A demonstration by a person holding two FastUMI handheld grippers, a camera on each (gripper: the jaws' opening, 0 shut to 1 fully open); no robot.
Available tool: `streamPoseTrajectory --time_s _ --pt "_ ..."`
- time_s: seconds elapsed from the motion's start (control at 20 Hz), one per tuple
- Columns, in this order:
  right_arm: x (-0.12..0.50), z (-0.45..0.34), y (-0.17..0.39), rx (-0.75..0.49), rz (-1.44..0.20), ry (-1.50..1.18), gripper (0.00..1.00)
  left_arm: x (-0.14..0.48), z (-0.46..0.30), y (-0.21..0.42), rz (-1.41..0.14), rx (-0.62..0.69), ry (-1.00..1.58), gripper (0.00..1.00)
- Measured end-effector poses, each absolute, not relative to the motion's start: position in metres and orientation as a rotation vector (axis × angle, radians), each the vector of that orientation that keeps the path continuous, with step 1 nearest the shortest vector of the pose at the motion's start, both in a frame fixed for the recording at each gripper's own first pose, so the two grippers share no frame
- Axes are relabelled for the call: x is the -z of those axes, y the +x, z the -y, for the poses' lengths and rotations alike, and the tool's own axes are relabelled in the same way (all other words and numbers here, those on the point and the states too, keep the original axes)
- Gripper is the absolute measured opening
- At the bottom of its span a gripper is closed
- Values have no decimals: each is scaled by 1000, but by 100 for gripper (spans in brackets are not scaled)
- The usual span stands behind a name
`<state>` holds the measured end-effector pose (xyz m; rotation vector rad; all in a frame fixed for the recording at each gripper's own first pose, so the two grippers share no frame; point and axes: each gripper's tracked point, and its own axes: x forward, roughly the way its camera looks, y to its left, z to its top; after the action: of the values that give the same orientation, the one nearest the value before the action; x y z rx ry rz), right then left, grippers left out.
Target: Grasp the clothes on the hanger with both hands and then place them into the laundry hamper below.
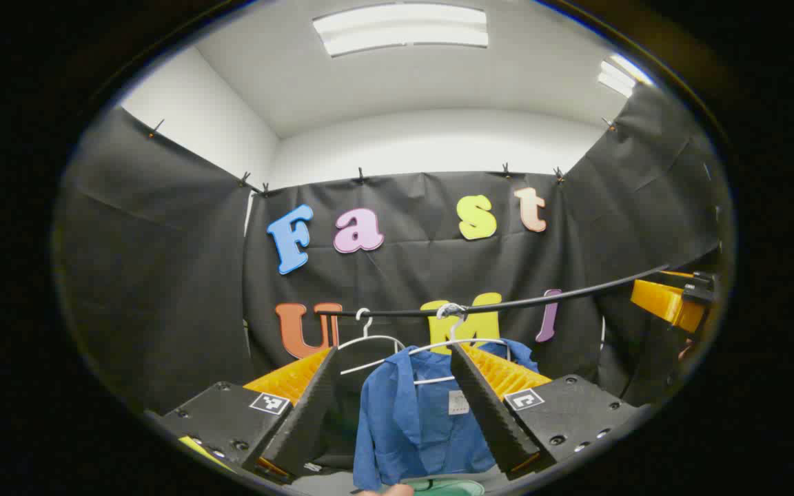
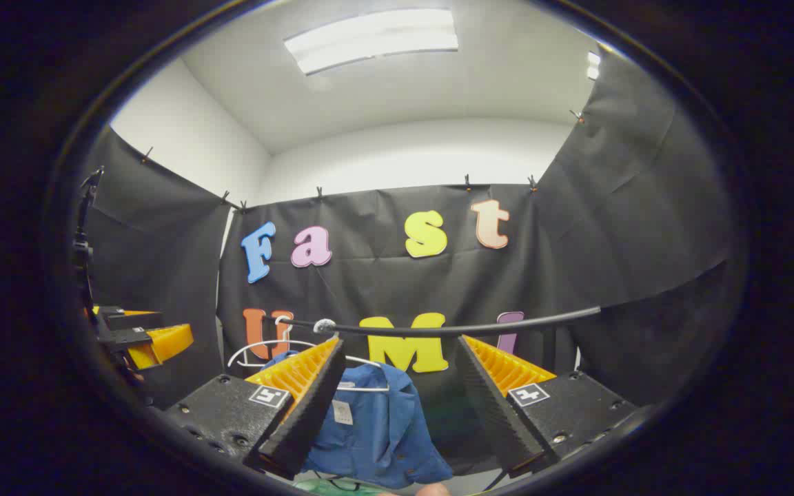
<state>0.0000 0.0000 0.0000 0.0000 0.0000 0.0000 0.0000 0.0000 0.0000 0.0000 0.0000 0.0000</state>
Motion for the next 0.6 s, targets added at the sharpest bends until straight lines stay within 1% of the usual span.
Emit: streamPoseTrajectory --time_s 0.15,0.4,0.45,0.6 --pt "6 8 0 -6 -14 -14 100 -3 -6 -1 8 -38 -11 98" --pt "15 16 -1 -29 -41 -21 100 -6 -4 -1 8 -57 -49 98" --pt "17 18 1 -30 -43 -19 99 -6 -3 0 7 -56 -50 98" --pt "15 18 2 -40 -44 -7 100 -7 -4 -2 5 -61 -41 99"
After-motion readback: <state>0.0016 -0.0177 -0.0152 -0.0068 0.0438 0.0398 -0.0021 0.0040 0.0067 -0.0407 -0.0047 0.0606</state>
